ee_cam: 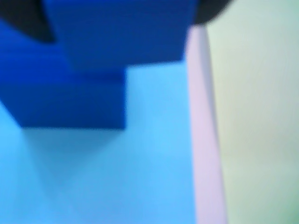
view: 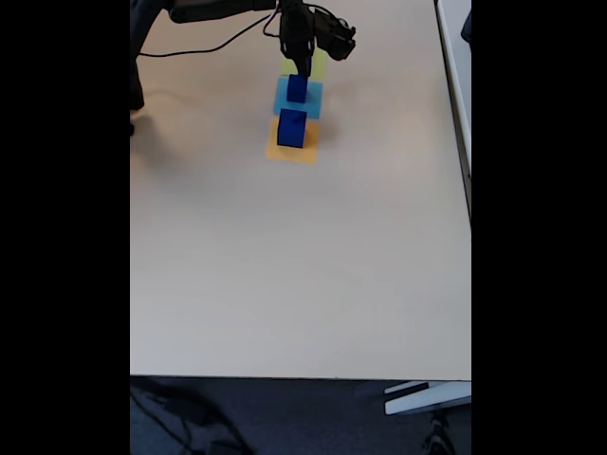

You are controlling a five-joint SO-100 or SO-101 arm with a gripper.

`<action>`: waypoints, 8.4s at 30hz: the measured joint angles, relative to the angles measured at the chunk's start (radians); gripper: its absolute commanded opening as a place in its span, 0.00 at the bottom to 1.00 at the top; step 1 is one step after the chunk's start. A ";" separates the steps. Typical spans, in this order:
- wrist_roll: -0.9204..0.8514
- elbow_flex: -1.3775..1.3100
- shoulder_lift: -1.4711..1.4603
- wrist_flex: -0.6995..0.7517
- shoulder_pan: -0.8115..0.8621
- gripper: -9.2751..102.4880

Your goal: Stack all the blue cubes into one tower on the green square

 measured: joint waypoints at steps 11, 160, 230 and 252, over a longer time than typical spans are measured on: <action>0.000 0.011 0.009 0.025 0.017 0.08; -0.009 0.089 0.020 -0.006 0.026 0.26; -0.357 0.152 0.192 -0.054 0.239 0.31; -0.394 0.417 0.293 -0.193 0.262 0.30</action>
